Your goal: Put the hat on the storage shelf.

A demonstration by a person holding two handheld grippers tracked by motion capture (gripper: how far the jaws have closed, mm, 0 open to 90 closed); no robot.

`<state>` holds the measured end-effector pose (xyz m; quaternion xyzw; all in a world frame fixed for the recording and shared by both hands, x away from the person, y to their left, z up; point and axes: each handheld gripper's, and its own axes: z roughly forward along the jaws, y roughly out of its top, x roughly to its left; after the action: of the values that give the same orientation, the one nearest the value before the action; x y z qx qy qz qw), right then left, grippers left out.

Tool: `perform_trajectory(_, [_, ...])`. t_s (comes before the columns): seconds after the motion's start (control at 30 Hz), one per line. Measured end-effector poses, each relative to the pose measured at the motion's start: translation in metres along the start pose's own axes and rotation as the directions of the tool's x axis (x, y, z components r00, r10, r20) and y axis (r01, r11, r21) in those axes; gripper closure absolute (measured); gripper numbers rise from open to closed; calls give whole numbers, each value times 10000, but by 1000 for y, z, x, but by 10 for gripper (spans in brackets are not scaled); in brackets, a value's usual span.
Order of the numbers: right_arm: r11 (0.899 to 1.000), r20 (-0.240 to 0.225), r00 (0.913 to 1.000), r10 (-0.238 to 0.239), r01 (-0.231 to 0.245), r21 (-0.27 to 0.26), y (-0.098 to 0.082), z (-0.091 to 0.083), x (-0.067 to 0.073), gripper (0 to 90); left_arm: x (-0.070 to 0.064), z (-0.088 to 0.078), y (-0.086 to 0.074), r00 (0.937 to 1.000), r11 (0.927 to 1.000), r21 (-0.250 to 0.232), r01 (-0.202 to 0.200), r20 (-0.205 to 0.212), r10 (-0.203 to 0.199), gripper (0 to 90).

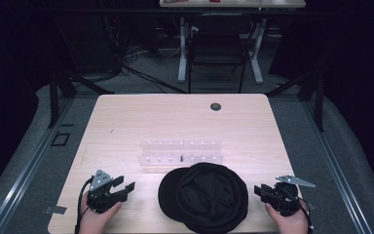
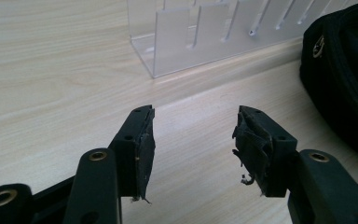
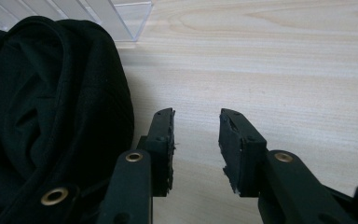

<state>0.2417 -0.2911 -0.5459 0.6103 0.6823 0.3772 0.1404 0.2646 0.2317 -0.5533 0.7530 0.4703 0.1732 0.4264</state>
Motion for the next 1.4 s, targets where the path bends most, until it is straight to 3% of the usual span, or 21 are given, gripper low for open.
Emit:
perform_trajectory(0.1, [9995,-207,9994,279,-276,121,0,0,-2,653,0,1,0,10000,9998,167,-83,-43,84,468])
perform_trajectory(0.4, [9970,-259,9973,691,-681,377,1,-4,-1,642,-1,2,0,9999,9997,218,-94,-33,95,468])
perform_trajectory(0.7, [9941,-848,9911,1028,-995,425,7,-18,4,655,-1,1,0,10000,9997,241,-84,-14,85,468])
perform_trajectory(0.8, [9944,-1238,9872,1003,-952,458,9,-23,11,654,-2,1,0,9999,9997,237,-101,6,101,468])
perform_trajectory(1.07, [9956,-1572,9845,779,-685,648,10,-18,25,658,-3,1,0,9999,9996,230,-134,-2,134,467])
perform_trajectory(1.3, [9934,-1652,9823,882,-746,868,10,-13,26,704,-3,2,0,9999,9996,236,-124,6,124,466])
perform_trajectory(1.4, [9906,-1888,9765,1038,-845,1079,9,-8,26,731,-3,2,0,9999,9996,234,-130,22,130,467])
